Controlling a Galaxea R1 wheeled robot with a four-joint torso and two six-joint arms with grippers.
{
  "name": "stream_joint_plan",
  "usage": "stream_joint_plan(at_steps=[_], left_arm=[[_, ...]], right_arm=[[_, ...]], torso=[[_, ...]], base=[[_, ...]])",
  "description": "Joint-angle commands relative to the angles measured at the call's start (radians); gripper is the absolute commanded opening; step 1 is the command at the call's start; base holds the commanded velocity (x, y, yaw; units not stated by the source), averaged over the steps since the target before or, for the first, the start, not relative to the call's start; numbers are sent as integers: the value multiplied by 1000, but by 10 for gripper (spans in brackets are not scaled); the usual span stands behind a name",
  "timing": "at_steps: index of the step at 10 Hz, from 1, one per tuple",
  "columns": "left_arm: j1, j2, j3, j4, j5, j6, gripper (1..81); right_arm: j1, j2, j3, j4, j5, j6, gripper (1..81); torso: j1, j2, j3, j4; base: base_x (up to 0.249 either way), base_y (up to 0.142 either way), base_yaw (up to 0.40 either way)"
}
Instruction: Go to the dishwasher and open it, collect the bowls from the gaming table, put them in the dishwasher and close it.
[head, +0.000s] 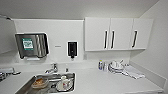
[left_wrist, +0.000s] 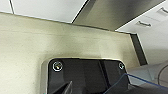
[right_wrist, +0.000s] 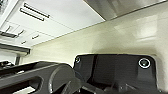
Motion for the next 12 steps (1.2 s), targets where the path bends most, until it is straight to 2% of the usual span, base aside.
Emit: stream_joint_plan(at_steps=[1,2,3,4,6,7,9,11,12], left_arm=[[-66,-125,133,6,-30,-1,811],[-67,-167,182,7,-56,1,811],[-73,-267,295,9,-74,1,811],[-73,-334,368,13,-90,1,811],[-73,-443,507,65,-128,1,811],[-73,-479,561,90,-146,1,811],[-73,-543,635,118,-183,1,811],[-73,-593,676,127,-199,1,811],[-73,-633,693,141,-240,-1,811]], right_arm=[[128,-100,88,23,-49,5,811],[147,-116,106,23,-49,5,811],[171,-139,131,28,-54,6,811],[181,-146,135,31,-56,8,811],[190,-149,132,34,-59,8,811],[196,-160,138,34,-66,8,811],[223,-185,140,42,-66,42,811],[250,-199,158,46,-66,52,811],[266,-205,172,46,-66,57,811]], torso=[[63,-97,-92,0],[84,-130,-29,0],[107,-166,-57,0],[125,-194,-64,0],[162,-254,-76,0],[184,-289,-169,0],[218,-343,-186,0],[257,-405,-243,0],[281,-443,-279,0]], base=[[0,0,0],[0,0,0],[0,0,0],[0,0,0],[0,0,0],[0,0,0],[0,0,0],[0,0,0],[0,0,0]])
